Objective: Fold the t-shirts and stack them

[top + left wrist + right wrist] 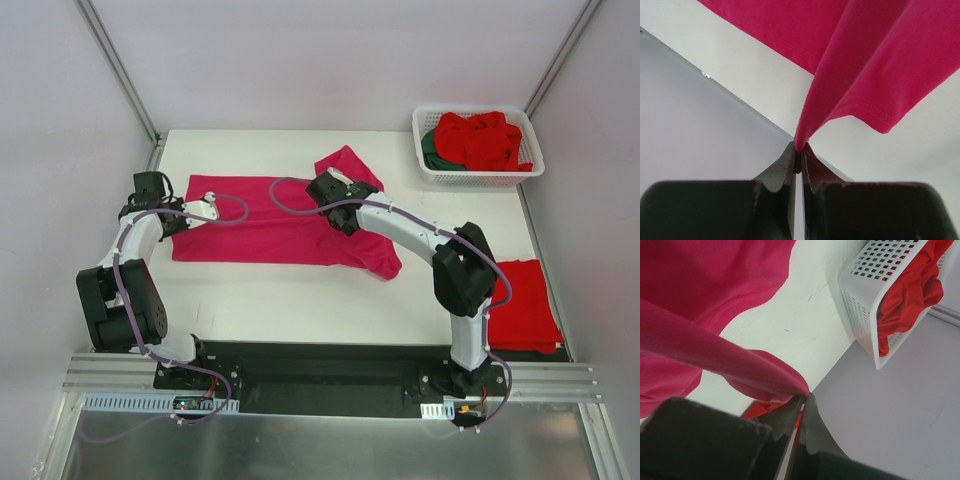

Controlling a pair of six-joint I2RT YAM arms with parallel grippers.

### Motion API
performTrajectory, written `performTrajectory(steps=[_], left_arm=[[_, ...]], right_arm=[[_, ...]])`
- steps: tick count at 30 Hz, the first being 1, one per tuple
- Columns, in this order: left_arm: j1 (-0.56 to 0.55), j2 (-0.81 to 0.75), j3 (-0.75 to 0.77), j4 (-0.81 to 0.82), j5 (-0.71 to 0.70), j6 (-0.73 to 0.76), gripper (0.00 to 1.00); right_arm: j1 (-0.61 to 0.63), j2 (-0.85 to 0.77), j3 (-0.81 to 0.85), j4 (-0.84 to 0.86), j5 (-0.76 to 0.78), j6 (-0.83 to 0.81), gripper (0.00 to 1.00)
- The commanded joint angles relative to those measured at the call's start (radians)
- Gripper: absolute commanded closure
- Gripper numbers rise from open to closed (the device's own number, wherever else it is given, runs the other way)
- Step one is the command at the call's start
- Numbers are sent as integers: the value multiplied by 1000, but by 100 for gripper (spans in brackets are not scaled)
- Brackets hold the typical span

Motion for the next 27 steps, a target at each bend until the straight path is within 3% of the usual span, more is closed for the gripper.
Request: performTrajectory(steps=[1, 27], left_arm=[[13, -5, 29, 21, 7, -23, 100], [-24, 67, 84, 64, 53, -37, 100]], right_arm=[[-12, 1, 36, -25, 18, 1, 99], [-29, 18, 47, -83, 7, 35, 99]])
